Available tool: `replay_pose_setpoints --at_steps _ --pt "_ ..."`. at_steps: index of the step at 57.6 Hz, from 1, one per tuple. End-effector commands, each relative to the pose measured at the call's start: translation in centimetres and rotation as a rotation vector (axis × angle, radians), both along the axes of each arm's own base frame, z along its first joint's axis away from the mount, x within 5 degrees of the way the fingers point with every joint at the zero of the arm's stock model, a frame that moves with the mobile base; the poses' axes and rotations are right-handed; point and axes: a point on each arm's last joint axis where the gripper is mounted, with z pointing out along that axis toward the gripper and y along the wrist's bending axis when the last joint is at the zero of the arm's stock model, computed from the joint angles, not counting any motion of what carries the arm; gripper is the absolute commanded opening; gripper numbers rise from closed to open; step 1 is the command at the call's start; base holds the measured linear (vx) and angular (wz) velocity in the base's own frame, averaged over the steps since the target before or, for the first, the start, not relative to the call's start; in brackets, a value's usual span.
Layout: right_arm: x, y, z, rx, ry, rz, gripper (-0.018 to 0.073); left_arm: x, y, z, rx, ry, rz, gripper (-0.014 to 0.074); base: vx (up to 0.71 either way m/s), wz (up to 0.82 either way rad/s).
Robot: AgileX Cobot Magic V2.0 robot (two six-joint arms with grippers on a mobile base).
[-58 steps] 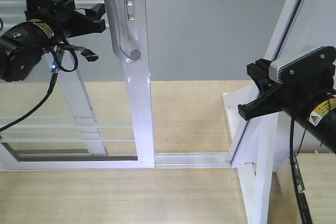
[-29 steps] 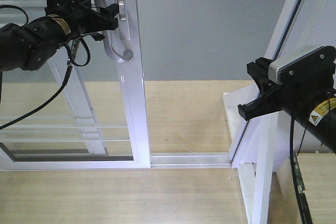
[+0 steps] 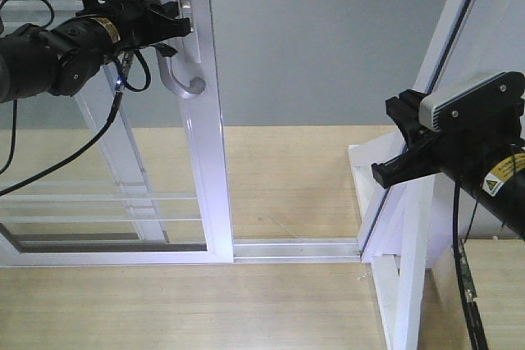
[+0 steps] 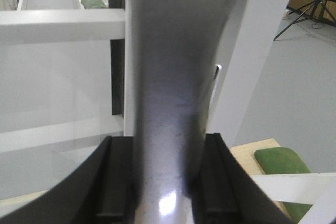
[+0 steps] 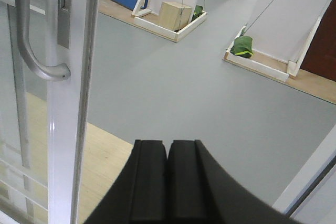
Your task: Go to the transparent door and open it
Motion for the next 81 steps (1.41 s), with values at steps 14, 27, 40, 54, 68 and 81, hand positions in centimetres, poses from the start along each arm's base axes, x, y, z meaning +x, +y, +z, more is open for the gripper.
replay_pose_setpoints --at_steps 14,27,40,54,68,81 --pt "0.2 0.0 2.1 0.042 -0.129 0.003 -0.0008 -1.9 1.4 7.8 0.093 -0.224 0.008 -0.0005 0.0 0.0" --pt "0.2 0.0 2.1 0.043 -0.128 0.003 -0.0008 -2.8 2.3 9.2 0.155 -0.22 0.028 -0.0003 0.0 0.0" --pt "0.2 0.0 2.1 0.052 -0.124 -0.004 -0.0008 -3.3 4.5 10.3 0.162 -0.201 0.089 -0.0003 0.0 0.0" --pt "0.2 -0.1 2.1 0.058 -0.122 -0.009 -0.0008 -3.7 6.6 11.3 0.164 -0.195 0.148 -0.0003 0.0 0.0" --pt "0.2 -0.1 2.1 0.058 -0.122 -0.009 -0.0008 -4.5 8.8 12.3 0.176 -0.168 0.213 -0.0003 0.0 0.0" --pt "0.2 -0.1 2.1 0.058 -0.122 -0.009 -0.0008 -7.1 8.9 11.6 0.202 -0.077 0.22 -0.0003 0.0 0.0"
